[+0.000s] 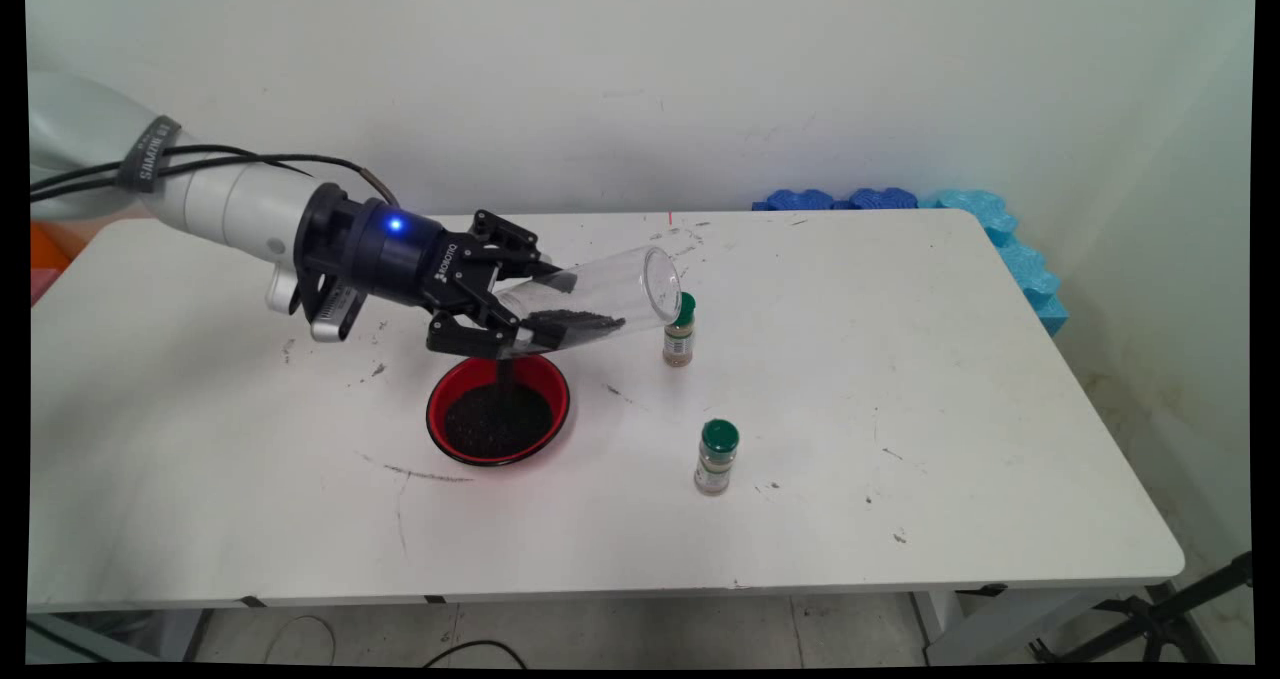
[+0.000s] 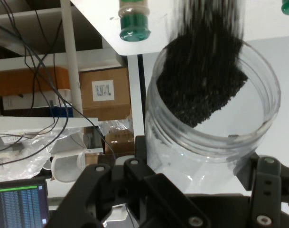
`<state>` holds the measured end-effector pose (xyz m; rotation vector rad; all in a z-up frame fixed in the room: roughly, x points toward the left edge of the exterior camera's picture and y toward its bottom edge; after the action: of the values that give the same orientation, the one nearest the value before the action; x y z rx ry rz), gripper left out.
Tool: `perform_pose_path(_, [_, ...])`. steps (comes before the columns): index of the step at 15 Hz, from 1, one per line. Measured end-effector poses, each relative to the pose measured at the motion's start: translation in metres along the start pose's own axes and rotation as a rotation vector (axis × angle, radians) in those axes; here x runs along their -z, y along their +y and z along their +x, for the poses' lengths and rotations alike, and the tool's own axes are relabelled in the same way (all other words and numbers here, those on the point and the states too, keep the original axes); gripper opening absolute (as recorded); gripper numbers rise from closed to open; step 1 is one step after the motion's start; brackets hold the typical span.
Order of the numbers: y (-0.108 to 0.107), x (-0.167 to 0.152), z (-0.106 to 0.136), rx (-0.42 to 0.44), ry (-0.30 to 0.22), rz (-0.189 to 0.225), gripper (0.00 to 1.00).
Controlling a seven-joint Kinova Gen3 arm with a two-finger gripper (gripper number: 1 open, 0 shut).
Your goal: Pour the black seasoning powder in the red bowl
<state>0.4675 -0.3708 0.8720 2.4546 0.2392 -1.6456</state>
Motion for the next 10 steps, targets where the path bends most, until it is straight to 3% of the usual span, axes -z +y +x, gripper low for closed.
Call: perform_pose_path(10, [-0.0033, 0.0029, -0.0041, -0.001, -0.043, -0.022, 0.0])
